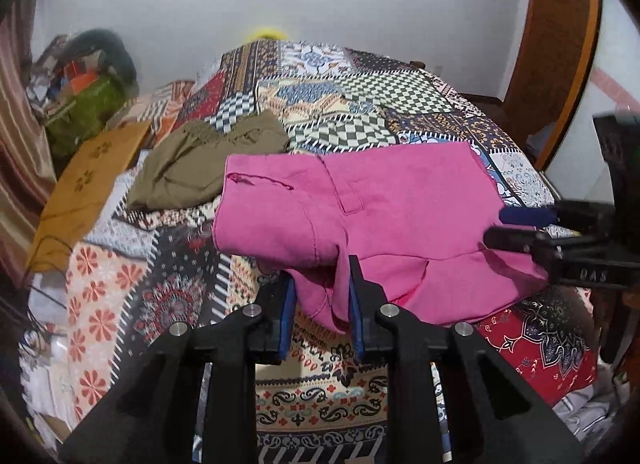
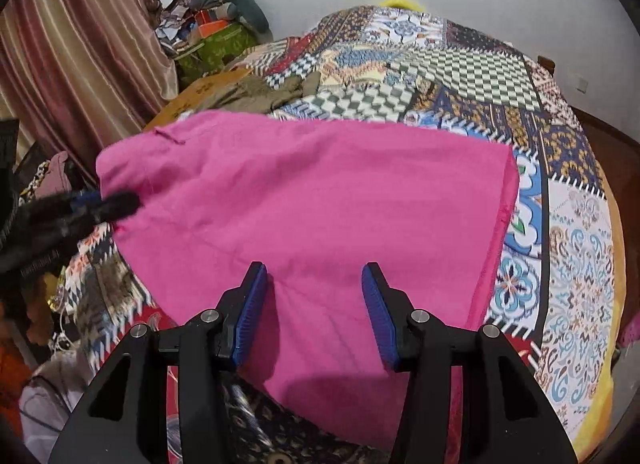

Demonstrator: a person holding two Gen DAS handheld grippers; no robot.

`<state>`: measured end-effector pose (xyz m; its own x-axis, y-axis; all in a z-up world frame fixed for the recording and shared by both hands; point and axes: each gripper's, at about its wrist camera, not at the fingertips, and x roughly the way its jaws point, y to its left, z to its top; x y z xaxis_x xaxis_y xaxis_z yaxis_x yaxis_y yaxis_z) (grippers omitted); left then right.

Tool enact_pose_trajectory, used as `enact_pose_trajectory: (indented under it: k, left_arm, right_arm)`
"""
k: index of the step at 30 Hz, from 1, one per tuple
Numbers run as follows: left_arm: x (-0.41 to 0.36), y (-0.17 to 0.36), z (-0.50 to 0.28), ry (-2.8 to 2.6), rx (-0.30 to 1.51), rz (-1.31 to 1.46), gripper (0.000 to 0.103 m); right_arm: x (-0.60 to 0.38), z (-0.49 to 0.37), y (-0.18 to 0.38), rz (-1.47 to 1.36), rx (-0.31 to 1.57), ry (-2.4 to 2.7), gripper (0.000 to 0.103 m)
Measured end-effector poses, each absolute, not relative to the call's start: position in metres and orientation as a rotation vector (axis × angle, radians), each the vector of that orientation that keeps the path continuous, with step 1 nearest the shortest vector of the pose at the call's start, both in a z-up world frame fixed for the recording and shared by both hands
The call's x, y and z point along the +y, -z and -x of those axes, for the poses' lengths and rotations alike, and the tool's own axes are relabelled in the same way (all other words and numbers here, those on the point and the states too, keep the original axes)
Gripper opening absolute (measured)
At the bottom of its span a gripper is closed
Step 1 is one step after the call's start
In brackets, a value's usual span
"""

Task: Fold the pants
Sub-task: 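Lift the trousers' side with the left gripper and fold it over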

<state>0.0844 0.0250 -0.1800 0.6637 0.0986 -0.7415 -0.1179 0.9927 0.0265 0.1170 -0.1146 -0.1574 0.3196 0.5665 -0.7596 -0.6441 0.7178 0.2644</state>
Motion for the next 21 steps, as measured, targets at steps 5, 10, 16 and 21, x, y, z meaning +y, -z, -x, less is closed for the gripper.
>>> enact_pose_trajectory:
  k: [5,10,16,21]
  left_arm:
    - [0.026,0.170,-0.087,-0.095,0.799,0.027,0.023]
    - [0.022,0.165,-0.088,-0.076,0.781,0.010,0.022]
    - [0.001,0.158,-0.091,-0.054,0.744,-0.084,0.022]
    - [-0.022,0.148,-0.095,0.009,0.699,-0.136,0.021]
  right_arm:
    - [-0.093,-0.119,0.153,0.099,0.946,-0.803,0.045]
    - [-0.070,-0.115,0.162,0.162,0.979,-0.833,0.045]
    - [-0.060,-0.112,0.170,0.239,1.008,-0.845,0.045]
    - [-0.063,-0.113,0.173,0.222,1.028,-0.868,0.046]
